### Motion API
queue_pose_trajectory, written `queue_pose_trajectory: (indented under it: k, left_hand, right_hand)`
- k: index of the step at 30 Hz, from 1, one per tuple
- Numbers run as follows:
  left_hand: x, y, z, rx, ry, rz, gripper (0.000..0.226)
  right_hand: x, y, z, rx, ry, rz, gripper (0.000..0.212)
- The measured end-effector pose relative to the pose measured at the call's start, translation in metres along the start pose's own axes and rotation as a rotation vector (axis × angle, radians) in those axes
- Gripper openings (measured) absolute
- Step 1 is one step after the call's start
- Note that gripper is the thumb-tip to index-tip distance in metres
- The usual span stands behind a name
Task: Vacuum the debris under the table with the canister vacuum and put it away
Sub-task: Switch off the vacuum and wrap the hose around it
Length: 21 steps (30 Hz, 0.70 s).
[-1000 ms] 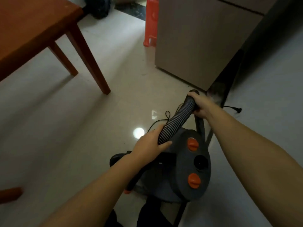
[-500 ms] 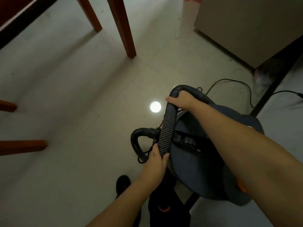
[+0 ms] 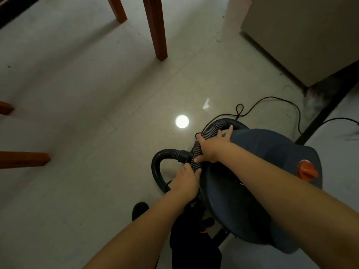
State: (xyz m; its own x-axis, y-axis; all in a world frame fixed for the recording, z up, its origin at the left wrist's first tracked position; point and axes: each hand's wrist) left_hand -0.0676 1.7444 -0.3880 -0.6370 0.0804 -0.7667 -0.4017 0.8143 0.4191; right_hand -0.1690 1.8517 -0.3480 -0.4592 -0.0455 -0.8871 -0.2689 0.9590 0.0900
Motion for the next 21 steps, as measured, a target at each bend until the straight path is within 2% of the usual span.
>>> queue_pose_trajectory:
  k: [5,9,13,17,21]
  left_hand:
    - [0.017,0.010,0.001,0.104,-0.045,-0.059,0.041]
    - [0.020,0.007,0.006,0.083,-0.061,-0.056,0.041]
    - [0.012,0.003,-0.017,0.127,-0.148,0.000,0.045]
    - [-0.024,0.002,-0.067,0.134,-0.035,0.076,0.043]
    - [-0.072,0.005,-0.134,0.122,0.096,0.178,0.042]
  right_hand:
    - [0.028,0.008,0.005,-0.011,-0.008,-0.042,0.095]
    - [0.029,0.009,0.005,-0.008,-0.015,-0.044,0.095]
    - [0.006,0.004,0.007,0.003,0.082,-0.013,0.082]
    - [-0.044,0.003,0.005,0.103,0.203,-0.007,0.056]
    - [-0.102,0.002,-0.018,0.176,0.314,0.038,0.046]
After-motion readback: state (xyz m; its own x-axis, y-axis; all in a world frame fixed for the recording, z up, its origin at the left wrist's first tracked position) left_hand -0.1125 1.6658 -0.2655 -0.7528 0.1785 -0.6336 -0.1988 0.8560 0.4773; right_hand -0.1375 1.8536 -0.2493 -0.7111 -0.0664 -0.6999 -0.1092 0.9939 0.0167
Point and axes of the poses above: each hand's wrist, its own x-axis towards the middle knuckle, its own z-axis out of the palm, y = z × x, and after that the axes turned 2 degrees about -x, right-handed
